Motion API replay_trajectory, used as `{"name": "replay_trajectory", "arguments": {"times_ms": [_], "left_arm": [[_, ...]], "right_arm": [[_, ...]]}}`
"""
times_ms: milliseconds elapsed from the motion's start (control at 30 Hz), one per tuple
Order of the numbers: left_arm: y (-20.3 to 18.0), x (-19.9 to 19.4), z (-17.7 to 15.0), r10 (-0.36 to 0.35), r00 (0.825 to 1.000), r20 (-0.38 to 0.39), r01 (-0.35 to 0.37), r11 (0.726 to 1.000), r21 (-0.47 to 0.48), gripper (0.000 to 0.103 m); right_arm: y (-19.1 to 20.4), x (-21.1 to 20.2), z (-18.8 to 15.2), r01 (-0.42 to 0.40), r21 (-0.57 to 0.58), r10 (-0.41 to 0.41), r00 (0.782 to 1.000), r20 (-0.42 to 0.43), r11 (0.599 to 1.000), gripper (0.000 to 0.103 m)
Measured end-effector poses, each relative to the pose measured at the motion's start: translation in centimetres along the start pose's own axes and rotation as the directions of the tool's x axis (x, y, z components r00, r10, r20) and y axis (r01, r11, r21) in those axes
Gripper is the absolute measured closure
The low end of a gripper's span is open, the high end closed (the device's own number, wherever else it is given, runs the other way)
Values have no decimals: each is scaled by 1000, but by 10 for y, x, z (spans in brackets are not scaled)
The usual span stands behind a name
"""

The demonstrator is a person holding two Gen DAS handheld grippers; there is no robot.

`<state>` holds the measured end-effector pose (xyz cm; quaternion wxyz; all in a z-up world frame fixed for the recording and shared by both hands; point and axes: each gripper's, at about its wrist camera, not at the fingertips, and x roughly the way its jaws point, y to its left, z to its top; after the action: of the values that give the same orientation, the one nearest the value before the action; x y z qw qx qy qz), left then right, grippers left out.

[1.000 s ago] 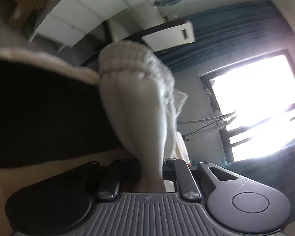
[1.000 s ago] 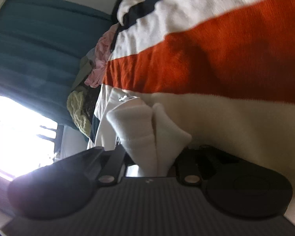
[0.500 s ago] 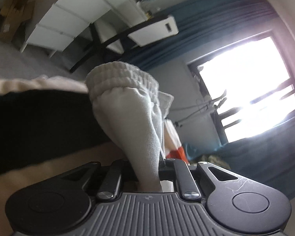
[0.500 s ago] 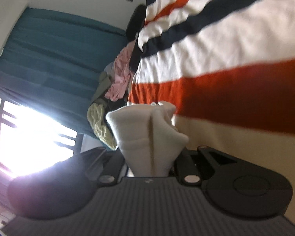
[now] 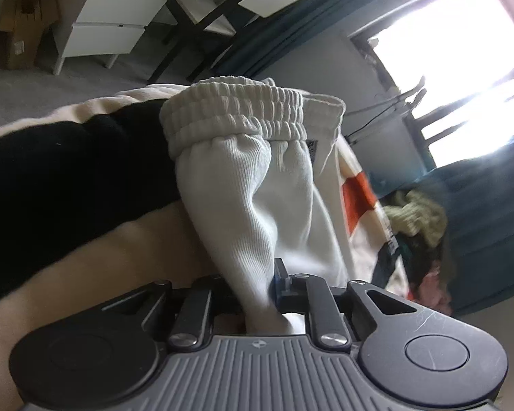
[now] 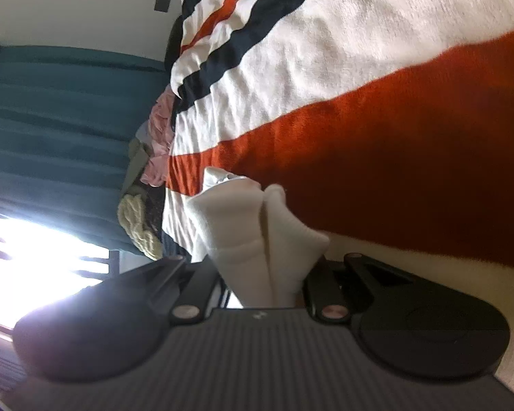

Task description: Fold clothes

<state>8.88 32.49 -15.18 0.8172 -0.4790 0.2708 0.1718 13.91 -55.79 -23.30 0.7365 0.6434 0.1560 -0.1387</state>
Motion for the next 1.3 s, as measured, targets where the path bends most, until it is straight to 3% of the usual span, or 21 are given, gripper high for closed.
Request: {"name": "replay_trajectory", "arguments": {"times_ms": [133, 200, 333, 467, 600, 733, 933, 1033, 1167, 1200, 1267, 1300], "left_arm": [[-22, -24, -8, 71, 997, -29, -67, 989, 132, 78], [-33, -37, -10, 119, 992, -32, -109, 971, 213, 77], [-56, -61, -18, 177, 984, -26, -157, 923, 351, 60], [-90, -77, -37, 158, 987, 9, -144, 875, 462, 54], [-134, -84, -72, 113, 992, 55, -124, 804, 582, 45], [-169, -73, -112, 59, 998, 13, -53, 735, 676, 44], [-206, -35, -171, 21, 998, -57, 26, 707, 707, 44], [-214, -16, -199, -11, 999, -35, 33, 648, 761, 42], [-203, 9, -222, 11, 998, -54, 35, 626, 779, 41], [-201, 13, -225, 23, 998, -53, 28, 613, 789, 41], [-198, 20, -231, 43, 998, -46, 12, 587, 810, 41], [-198, 21, -233, 57, 997, -44, 3, 578, 816, 41]], "right_arm": [[1, 0, -2, -3, -9, 3, 1000, 10, 1000, 91], [0, -1, -1, -8, -9, 9, 1000, 8, 1000, 91], [0, 0, -2, -1, -33, 1, 1000, 9, 999, 91], [5, -1, -3, 1, -58, 0, 1000, 18, 998, 91], [7, -3, -4, -1, -69, 3, 1000, 27, 998, 91], [12, -4, -5, -5, -115, 9, 999, 40, 993, 91], [12, -3, -4, -38, -121, 44, 998, 44, 992, 91], [7, -3, -3, -55, -107, 58, 998, 32, 993, 90], [0, -2, -1, -96, -72, 96, 995, 6, 993, 88], [0, -1, -1, -108, -74, 109, 994, 1, 991, 85], [1, 2, -1, -138, -85, 137, 990, -9, 987, 70], [1, 4, -1, -156, -83, 155, 988, -15, 984, 54]]}}
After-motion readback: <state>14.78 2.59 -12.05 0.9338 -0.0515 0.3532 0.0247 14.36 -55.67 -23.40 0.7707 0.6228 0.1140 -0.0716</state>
